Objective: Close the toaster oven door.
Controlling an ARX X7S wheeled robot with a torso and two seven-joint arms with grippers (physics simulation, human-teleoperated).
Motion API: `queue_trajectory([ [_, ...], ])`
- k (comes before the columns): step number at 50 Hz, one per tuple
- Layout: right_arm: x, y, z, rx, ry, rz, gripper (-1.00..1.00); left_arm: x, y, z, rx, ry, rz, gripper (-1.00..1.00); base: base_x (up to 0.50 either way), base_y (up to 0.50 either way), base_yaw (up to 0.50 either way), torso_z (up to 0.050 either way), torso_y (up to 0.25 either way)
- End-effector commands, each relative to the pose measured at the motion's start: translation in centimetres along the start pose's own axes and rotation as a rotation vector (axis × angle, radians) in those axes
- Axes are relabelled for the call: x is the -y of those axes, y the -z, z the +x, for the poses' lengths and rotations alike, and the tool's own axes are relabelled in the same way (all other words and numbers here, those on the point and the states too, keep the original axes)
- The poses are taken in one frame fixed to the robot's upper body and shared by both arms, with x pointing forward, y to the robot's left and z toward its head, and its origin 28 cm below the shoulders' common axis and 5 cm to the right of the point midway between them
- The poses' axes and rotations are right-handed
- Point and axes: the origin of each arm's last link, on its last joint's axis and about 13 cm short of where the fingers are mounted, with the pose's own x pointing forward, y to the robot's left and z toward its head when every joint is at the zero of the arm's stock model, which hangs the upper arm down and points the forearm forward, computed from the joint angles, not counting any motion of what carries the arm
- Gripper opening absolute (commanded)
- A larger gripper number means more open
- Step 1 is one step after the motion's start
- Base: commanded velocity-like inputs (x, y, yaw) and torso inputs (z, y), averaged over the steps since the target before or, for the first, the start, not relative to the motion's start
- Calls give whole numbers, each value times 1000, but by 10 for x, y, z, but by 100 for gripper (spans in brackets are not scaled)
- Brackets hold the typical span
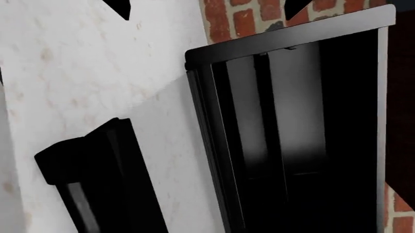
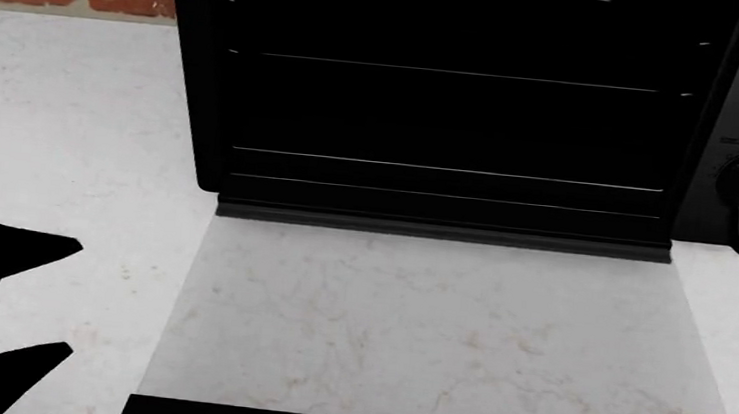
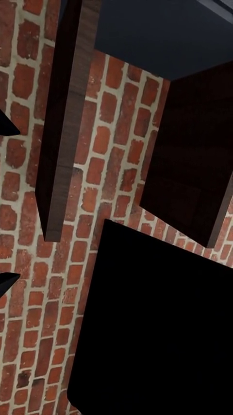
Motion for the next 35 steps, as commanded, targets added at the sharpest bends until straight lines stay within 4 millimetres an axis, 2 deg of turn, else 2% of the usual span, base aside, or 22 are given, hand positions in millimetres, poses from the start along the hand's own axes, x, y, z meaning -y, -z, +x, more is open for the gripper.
queue_trajectory([
  [1, 1, 0, -1, 0, 2, 3, 100, 7, 3, 4, 35, 90, 57, 100, 0, 0, 0, 0, 0],
  [9, 3, -2, -2, 0, 10, -1, 100, 12, 9, 18, 59, 72, 36, 100, 0, 0, 0, 0, 0],
  [15, 2, 0, -2, -5, 9, 0, 100, 4, 13, 31, 84, 60, 50, 100, 0, 0, 0, 0, 0],
  [26, 0, -5, 2, -1, 10, -14, 100, 7, 25, 60, 142, 58, 68, 100, 0, 0, 0, 0, 0],
  [35, 1, -4, 2, -1, 16, -17, 100, 5, 20, 75, 206, 82, 105, 100, 0, 0, 0, 0, 0],
])
